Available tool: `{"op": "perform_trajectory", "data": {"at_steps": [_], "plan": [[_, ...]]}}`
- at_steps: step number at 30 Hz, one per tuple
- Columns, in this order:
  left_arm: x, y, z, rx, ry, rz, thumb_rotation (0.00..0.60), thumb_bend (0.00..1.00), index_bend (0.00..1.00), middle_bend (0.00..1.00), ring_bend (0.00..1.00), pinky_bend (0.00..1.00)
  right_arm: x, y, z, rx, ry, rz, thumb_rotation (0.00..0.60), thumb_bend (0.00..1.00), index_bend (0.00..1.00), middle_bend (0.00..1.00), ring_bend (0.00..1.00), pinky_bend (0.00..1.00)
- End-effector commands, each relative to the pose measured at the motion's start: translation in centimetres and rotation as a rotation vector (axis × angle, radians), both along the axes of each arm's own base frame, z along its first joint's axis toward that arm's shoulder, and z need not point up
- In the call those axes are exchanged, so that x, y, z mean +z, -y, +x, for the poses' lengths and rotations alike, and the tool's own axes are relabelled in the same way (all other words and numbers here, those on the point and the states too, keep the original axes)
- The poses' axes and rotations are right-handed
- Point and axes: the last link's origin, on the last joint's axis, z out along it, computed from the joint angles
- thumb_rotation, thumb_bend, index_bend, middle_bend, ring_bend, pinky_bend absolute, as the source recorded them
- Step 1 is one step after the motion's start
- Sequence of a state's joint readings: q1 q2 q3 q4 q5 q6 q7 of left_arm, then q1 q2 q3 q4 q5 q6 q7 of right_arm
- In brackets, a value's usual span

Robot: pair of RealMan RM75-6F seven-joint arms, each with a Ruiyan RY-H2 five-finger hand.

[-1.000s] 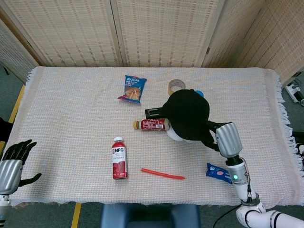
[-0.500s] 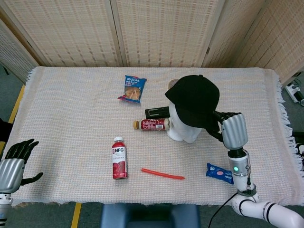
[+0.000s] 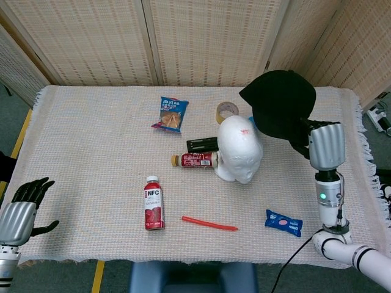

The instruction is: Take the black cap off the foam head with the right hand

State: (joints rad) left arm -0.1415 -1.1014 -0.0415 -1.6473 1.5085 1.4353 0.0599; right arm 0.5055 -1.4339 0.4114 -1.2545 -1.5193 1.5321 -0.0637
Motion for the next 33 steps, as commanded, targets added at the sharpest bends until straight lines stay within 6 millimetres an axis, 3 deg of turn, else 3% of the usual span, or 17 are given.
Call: {"op": "perform_trajectory", "data": {"at_steps": [1,12,17,26,30,33], "plan": [[0.0,0.0,0.0,-0.002,0.000,-0.001,0.600,0.01,0.17,0.14,0.13,0.15,0.9,-0.4,-2.1,-0.052,-0.055,0.023,0.600,0.53,0.84,0.81,0.92,1.00],[-0.2,0.3,0.4,-0.006,-0.002,-0.008,0.600,0.01,0.17,0.14,0.13,0.15,-0.7,-3.4,-7.7,-0.163,-0.169,0.252,0.600,0.53,0.84,0.81,0.92,1.00],[-0.1,0.5,0.5,-0.007,-0.003,-0.008,0.600,0.01,0.17,0.14,0.13,0.15,-2.3,-3.9,-8.7,-0.179,-0.177,0.315,0.600,0.53,0.83,0.81,0.92,1.00],[0.1,0.8,0.5,0.001,-0.007,-0.006,0.600,0.01,0.17,0.14,0.13,0.15,-5.5,-2.7,-8.9,-0.199,-0.207,0.387,0.600,0.52,0.78,0.78,0.87,1.00],[0.1,0.9,0.5,0.005,-0.009,-0.012,0.600,0.01,0.17,0.14,0.13,0.15,-7.3,-2.5,-9.4,-0.242,-0.265,0.447,0.600,0.41,0.54,0.67,0.64,0.97],[0.2,0.8,0.4,0.006,-0.009,-0.013,0.600,0.01,0.17,0.14,0.13,0.15,-8.2,-2.6,-9.8,-0.299,-0.290,0.505,0.600,0.24,0.26,0.47,0.40,0.75]]}}
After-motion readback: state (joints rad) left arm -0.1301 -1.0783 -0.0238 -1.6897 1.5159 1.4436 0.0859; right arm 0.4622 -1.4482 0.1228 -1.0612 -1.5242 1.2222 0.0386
